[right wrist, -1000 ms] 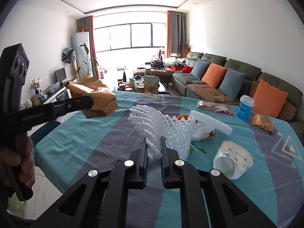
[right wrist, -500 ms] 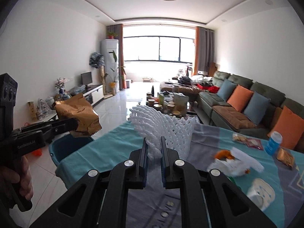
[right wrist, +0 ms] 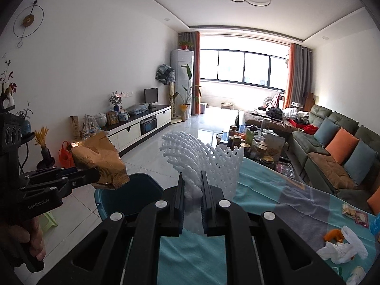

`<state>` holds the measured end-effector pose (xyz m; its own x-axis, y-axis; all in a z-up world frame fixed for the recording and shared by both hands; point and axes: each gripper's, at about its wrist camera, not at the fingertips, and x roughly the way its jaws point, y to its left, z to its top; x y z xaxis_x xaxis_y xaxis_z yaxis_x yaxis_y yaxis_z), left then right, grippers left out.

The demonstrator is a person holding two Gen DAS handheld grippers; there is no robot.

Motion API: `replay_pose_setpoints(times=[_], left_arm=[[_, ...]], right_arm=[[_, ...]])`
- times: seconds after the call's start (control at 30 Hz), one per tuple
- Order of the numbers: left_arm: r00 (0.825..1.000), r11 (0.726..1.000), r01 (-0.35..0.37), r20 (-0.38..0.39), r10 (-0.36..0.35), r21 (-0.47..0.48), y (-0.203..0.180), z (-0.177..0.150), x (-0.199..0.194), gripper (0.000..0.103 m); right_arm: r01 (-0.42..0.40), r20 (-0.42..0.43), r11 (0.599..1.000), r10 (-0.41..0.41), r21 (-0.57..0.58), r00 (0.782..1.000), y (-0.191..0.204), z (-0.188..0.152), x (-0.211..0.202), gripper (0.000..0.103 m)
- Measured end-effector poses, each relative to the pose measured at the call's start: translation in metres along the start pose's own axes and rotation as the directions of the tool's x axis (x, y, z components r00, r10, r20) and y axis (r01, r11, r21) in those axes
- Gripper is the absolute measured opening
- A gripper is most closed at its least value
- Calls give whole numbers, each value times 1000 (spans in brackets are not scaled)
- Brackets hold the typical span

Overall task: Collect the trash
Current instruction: 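Carry wrapper and netting to the teal bin and open both tools inside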

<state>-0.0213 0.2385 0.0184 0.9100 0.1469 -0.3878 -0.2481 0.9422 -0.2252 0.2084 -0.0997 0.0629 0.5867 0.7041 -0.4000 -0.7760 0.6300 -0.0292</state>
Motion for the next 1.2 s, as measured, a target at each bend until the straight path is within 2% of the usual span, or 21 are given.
replay_pose_setpoints(times=[0.17,0.43,0.5,0.67,0.97,1.13,1.2], left_arm=[[998,997,-62,-13,62,-39,44,-5,-10,20],[989,988,-137,-61,132,-77,94,-17,-9,20],[987,986,-146,-77,140,-85,96,-21,-2,20],[980,983,-161,-134,148,-93,99,-27,46,20],[959,979,-175,-241,147,-101,107,-53,118,21],[947,980,-180,-285,147,-90,111,-61,151,22],[942,979,-183,-302,149,-87,110,-64,160,22]], right_arm=[[-75,-37,997,74,-30,997,23,9,30,10],[-181,-134,981,170,-75,976,49,17,83,10],[-212,-164,975,198,-74,967,56,17,95,10],[-264,-240,961,239,-78,941,75,13,129,10],[-342,-394,940,316,3,863,96,-8,188,11],[-366,-460,926,366,93,809,97,-14,212,11],[-363,-476,926,366,102,800,98,-17,219,12]])
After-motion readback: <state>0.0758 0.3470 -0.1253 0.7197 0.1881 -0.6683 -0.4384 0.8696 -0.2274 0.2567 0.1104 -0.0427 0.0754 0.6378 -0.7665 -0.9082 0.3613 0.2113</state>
